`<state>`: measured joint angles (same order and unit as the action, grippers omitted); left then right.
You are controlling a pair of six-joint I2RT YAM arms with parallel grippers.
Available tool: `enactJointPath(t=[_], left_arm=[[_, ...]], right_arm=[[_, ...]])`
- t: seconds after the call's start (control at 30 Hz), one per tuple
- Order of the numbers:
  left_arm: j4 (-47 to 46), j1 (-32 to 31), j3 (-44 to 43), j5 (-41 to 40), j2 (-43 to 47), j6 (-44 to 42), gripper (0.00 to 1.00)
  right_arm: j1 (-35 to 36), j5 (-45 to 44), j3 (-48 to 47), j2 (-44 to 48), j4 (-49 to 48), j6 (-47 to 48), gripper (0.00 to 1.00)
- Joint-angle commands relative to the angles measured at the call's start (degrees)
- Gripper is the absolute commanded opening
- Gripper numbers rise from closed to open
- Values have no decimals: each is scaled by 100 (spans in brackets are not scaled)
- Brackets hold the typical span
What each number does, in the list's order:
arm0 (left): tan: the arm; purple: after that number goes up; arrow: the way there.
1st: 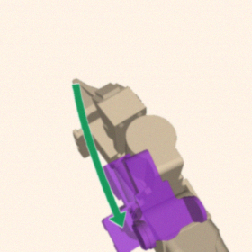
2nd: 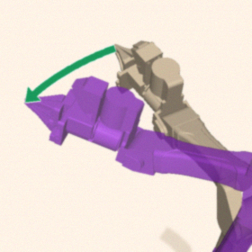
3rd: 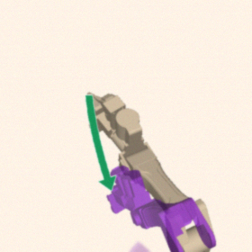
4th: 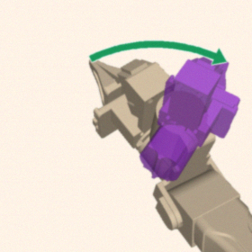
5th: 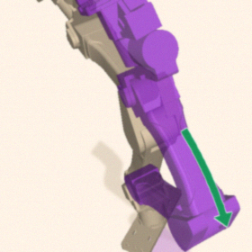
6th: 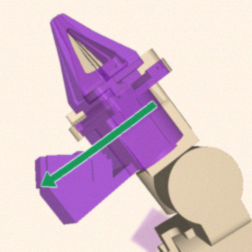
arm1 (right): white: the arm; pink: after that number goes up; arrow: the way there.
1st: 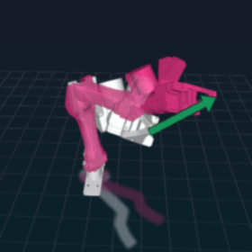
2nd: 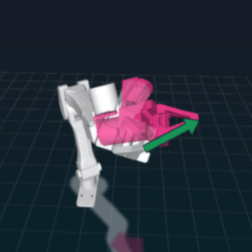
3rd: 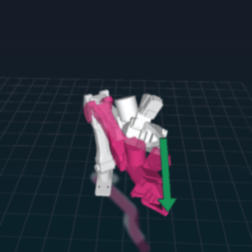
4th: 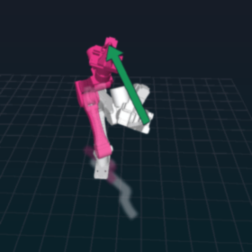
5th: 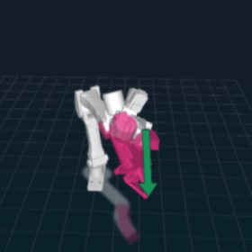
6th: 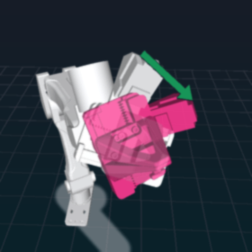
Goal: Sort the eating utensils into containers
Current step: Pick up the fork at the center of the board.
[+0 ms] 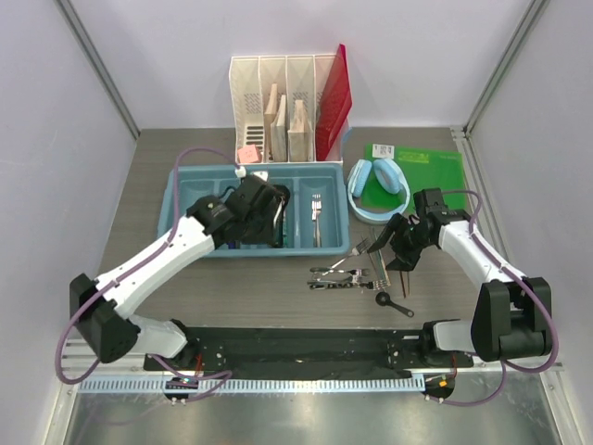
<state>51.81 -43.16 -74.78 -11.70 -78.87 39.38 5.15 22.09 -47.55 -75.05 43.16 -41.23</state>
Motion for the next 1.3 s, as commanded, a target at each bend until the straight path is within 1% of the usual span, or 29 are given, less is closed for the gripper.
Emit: enactJointPath(t=[0.0,0.1,0.17,0.33,0.37,0.43,0.47,0.5,0.57,0.6,0.7,0.87,1.0,1.03,1.1,1.13,1.27], left_arm=[[-461,-744,858,389,372,185,36],[-400,-1158,843,353,215,18,38],[-312,-1300,703,222,-101,-184,39],[-259,-1713,-27,-244,-980,-694,42],[-251,-1766,-254,-340,-1294,-868,42],[-242,-2029,-440,-507,-1603,-1124,42],[-233,-2161,-615,-630,-1892,-1456,42],[-216,-2449,-695,-840,-2069,-1607,43],[-136,-2697,-853,-1009,-2316,-1905,43],[-171,-2881,-871,-992,-2474,-1959,43],[-504,-3084,-819,-808,-2537,-2100,43],[-1032,-3216,-774,-719,-2695,-2416,44],[-1269,-3234,-862,-886,-2897,-2926,45],[-1366,-3234,-897,-860,-3002,-3188,45],[-1550,-3234,-977,-799,-3134,-3374,46],[-1586,-3234,-1003,-737,-3230,-3549,46],[-1709,-3234,-1258,-553,-3704,-3797,46]], right_arm=[[39,-275,220,86,457,344,70],[30,-301,220,122,588,467,71],[39,-336,176,148,685,520,71],[39,-302,141,341,642,362,71],[39,-284,132,341,615,335,71],[39,-284,141,368,589,318,71],[39,-353,167,368,580,326,72],[39,-406,176,377,580,335,72],[21,-512,237,394,580,353,72],[21,-530,255,403,571,353,72],[13,-547,386,482,545,292,71],[4,-776,440,587,589,256,71],[-31,-890,431,736,659,212,71],[-40,-908,422,763,711,203,71],[-93,-908,413,816,790,160,72],[-154,-1021,387,894,895,142,72],[-444,-1513,290,1281,1265,-7,72]])
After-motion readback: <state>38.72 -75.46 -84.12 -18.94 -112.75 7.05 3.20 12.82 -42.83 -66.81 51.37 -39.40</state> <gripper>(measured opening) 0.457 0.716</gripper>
